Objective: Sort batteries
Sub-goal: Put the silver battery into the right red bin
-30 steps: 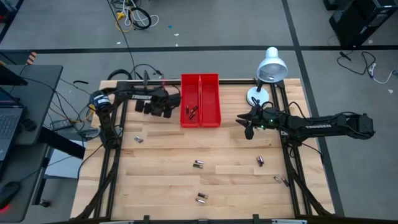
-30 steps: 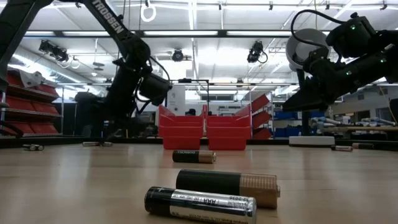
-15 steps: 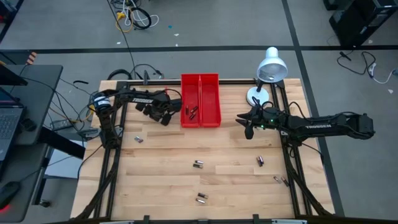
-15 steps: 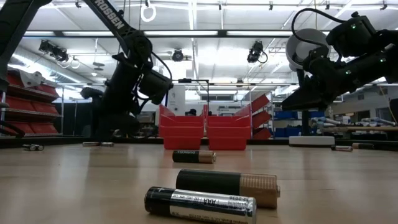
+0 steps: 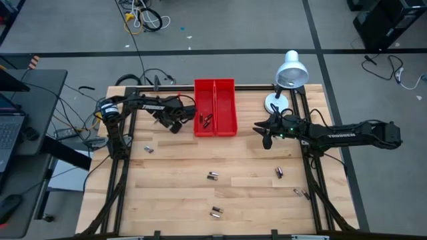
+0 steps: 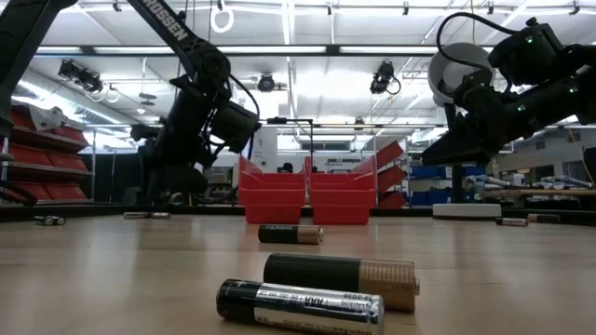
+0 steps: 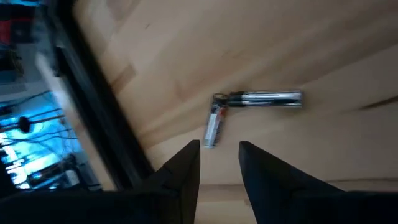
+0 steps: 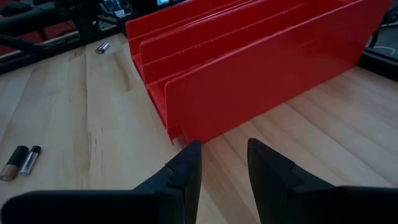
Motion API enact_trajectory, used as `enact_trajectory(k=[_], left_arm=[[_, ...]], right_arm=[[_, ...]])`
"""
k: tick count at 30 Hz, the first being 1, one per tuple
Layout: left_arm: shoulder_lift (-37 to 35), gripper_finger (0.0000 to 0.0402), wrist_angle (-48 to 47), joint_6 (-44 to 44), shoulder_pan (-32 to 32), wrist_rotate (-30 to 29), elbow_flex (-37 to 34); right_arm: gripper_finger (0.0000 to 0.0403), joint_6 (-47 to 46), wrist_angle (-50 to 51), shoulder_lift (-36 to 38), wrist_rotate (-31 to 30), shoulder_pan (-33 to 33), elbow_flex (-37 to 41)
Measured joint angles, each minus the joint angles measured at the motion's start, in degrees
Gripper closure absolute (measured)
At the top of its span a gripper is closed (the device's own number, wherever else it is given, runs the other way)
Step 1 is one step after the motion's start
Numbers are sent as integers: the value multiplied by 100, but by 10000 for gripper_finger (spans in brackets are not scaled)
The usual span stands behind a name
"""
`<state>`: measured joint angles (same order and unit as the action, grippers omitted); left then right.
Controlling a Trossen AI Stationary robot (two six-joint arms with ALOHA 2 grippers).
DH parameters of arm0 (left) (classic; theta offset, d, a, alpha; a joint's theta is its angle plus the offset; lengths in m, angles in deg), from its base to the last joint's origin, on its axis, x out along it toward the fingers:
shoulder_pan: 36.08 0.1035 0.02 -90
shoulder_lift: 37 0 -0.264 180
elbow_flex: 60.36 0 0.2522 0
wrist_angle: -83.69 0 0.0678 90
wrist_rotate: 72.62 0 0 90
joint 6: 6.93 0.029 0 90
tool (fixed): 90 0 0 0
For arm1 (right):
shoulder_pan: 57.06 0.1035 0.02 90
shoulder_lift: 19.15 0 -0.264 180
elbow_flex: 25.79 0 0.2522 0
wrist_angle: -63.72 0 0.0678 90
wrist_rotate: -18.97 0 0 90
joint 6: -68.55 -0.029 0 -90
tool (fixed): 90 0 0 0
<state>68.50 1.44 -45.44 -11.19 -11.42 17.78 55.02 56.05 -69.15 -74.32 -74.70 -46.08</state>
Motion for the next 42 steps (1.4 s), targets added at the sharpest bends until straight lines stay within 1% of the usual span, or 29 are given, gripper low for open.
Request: enact_trajectory(k=[5,7,11,12,15,17,22,26,30,34,37,42], left_arm=[[0,287,42,101,119,96,0],[0,301,38,109,153,84,0],[0,334,66,406,271,13,-2],[0,341,138,417,354,103,-4],[0,349,445,670,710,720,-7],[0,347,660,894,907,908,-7],[-6,320,692,1313,1198,1223,-7],[-13,272,139,1454,1310,1568,-7],[-17,209,-486,1444,1342,1278,-7],[-17,160,-260,1708,1347,1276,-8],[-22,148,283,1923,1343,1397,-113],[-72,158,873,2179,1488,1680,-469]], right_arm=[[286,3,2,0,-7,1,0],[286,3,2,0,-7,0,0],[286,9,6,0,-7,0,0],[286,11,10,0,-7,0,0],[286,13,66,0,-7,0,0],[286,15,129,0,-7,-1,0],[286,66,212,0,-7,1,0],[286,126,212,0,-7,1,0],[286,125,199,0,-7,0,0],[286,35,202,1,-5,1,0],[286,0,226,0,18,-1,0],[286,8,372,0,33,1,0]])
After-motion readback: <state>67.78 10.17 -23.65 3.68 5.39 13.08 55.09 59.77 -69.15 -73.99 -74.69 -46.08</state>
